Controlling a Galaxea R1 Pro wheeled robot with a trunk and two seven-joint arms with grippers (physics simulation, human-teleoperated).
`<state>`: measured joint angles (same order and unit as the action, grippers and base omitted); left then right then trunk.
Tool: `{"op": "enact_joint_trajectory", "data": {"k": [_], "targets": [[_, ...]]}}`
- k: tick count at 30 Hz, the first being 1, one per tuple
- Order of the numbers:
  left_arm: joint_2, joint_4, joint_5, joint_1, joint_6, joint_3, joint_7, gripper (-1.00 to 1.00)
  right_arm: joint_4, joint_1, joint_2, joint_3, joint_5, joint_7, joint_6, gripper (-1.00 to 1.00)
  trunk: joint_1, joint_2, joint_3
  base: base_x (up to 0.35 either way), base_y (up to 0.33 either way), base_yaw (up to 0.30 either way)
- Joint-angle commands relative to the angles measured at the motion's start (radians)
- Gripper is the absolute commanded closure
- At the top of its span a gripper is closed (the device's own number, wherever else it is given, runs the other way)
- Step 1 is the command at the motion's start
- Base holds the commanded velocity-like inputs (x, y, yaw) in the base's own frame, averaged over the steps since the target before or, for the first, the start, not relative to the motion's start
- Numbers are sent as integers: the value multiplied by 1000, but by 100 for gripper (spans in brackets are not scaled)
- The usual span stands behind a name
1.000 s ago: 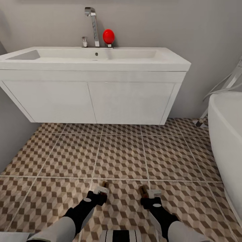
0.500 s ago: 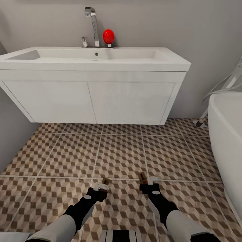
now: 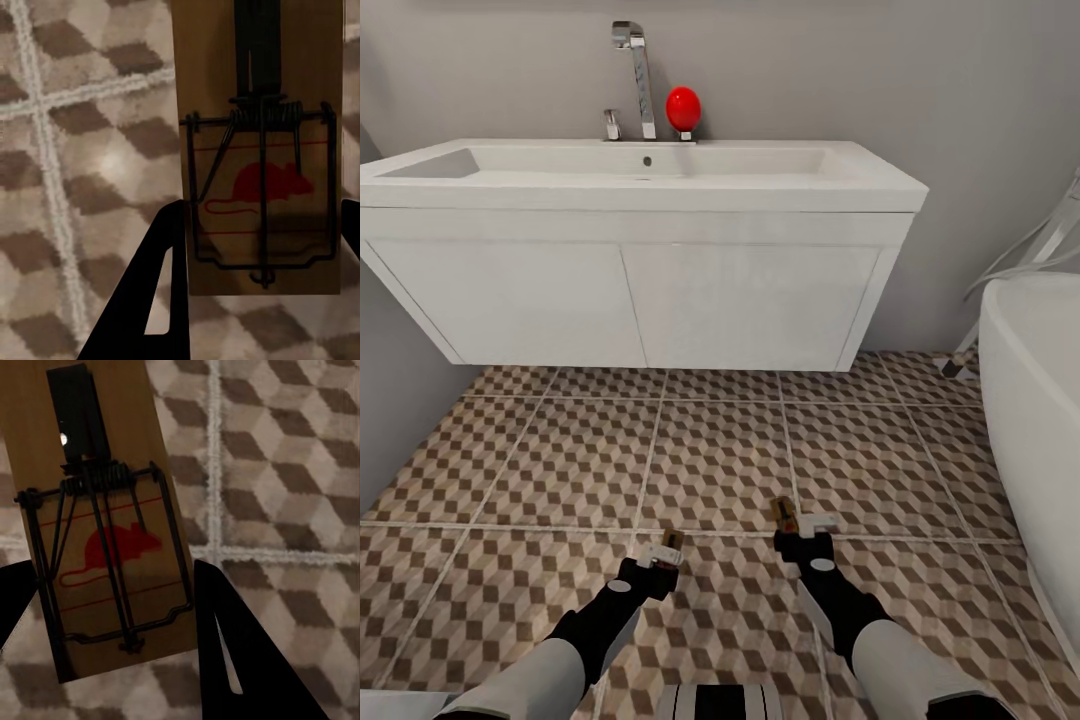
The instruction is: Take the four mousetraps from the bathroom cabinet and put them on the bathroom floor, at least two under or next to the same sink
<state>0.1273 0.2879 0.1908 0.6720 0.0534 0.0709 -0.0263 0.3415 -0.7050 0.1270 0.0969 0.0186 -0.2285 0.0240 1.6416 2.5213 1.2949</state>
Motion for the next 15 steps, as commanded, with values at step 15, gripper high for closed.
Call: {"op": "enact_joint_trajectory", "data": {"k": [15], "targets": [[-52, 23, -26, 1, 2, -8, -30, 100, -17, -1, -2, 15, -13, -180, 86, 100, 0, 0, 1, 0, 0, 0]]}}
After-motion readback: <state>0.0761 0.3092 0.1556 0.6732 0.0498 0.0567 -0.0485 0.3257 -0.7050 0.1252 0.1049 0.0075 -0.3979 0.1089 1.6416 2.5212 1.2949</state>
